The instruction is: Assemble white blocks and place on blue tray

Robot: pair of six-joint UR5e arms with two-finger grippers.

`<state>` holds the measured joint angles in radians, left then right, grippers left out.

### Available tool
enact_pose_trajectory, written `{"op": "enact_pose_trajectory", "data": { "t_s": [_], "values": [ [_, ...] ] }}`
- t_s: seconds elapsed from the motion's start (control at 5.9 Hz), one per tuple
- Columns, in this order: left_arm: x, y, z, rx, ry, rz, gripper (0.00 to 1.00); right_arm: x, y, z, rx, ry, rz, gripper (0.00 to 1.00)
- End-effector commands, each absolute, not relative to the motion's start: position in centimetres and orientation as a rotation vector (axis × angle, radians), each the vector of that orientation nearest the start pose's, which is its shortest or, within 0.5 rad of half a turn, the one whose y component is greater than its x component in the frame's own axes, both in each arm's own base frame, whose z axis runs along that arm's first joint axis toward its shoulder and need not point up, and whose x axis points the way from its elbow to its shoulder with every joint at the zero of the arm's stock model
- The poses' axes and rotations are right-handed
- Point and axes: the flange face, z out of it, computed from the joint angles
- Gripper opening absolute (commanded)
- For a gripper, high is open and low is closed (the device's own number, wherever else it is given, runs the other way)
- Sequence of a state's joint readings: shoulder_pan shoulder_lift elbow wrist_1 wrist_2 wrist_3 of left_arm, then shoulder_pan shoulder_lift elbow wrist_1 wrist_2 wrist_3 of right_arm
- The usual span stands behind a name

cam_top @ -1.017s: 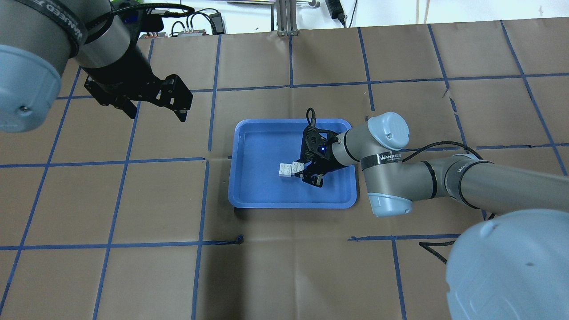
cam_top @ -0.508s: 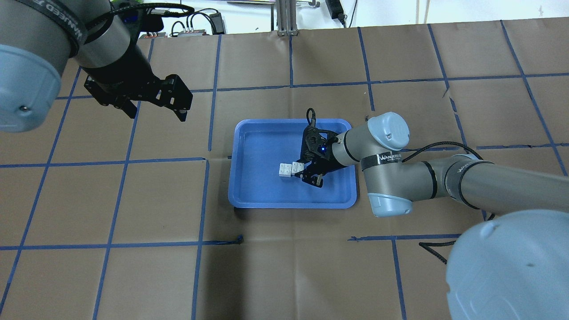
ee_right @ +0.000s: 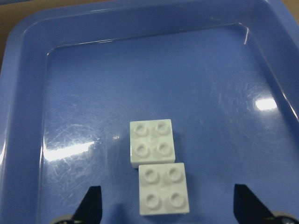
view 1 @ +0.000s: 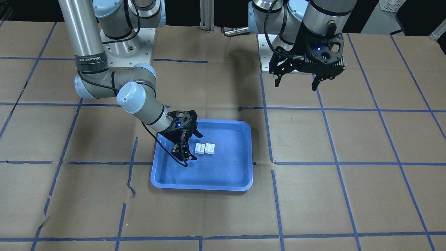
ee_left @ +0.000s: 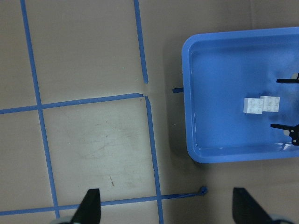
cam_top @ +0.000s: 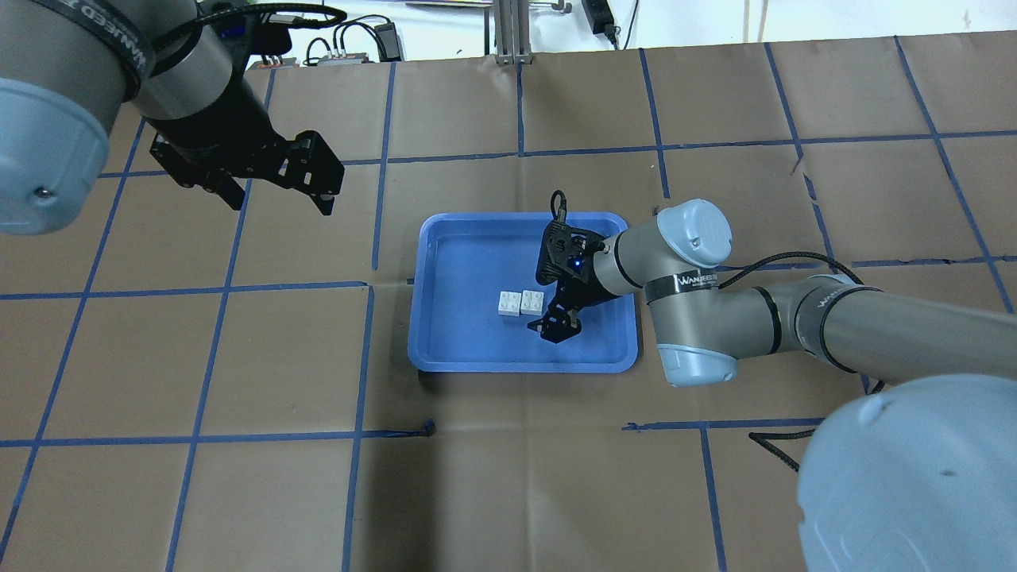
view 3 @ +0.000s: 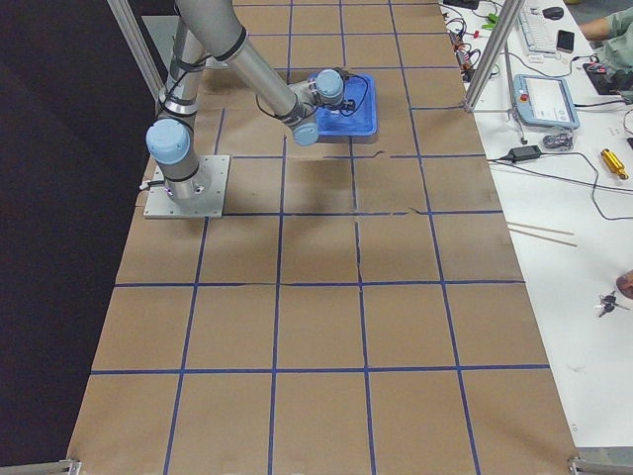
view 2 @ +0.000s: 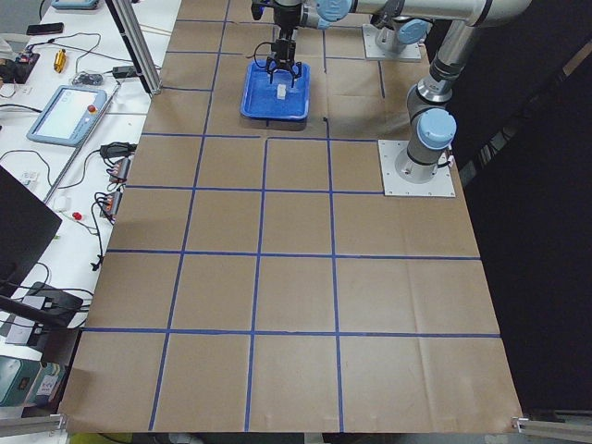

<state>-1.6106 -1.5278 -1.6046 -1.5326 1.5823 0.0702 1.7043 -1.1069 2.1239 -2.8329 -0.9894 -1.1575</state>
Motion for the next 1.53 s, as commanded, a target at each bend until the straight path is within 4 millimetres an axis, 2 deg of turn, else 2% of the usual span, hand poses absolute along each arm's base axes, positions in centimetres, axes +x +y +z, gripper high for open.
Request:
{"op": "enact_pose_trajectory", "data": {
  "t_s": [0.0, 0.34, 0.68, 0.85, 1.02, 1.19, 1.36],
  "values": [
    [-15.0, -47.2, 49.7, 0.172, 3.123, -0.076, 0.99, 25.5, -48.5, 15.7, -1.69, 2.076, -0.691, 1.0],
    [-15.1, -47.2, 49.7, 0.177, 3.124, -0.077, 0.99, 25.2, -48.5, 17.4, -1.684, 2.092, -0.682, 1.0],
    [-15.1, -47.2, 49.7, 0.177, 3.124, -0.077, 0.99, 24.9, -48.9, 21.5, -1.652, 2.112, -0.606, 1.0],
    [-15.1, -47.2, 49.7, 0.177, 3.124, -0.079, 0.99, 23.8, -49.6, 24.0, -1.661, 2.189, -0.529, 1.0],
    [-15.1, -47.1, 49.7, 0.177, 3.124, -0.077, 0.99, 22.8, -50.3, 26.8, -1.593, 2.305, -0.435, 1.0],
    [-15.1, -47.2, 49.7, 0.177, 3.126, -0.079, 0.99, 21.3, -51.5, 29.1, -1.445, 2.514, -0.352, 1.0],
    [-15.1, -47.2, 49.7, 0.177, 3.126, -0.079, 0.99, 20.6, -52.4, 30.6, -1.202, 2.682, -0.342, 1.0]
  ]
}}
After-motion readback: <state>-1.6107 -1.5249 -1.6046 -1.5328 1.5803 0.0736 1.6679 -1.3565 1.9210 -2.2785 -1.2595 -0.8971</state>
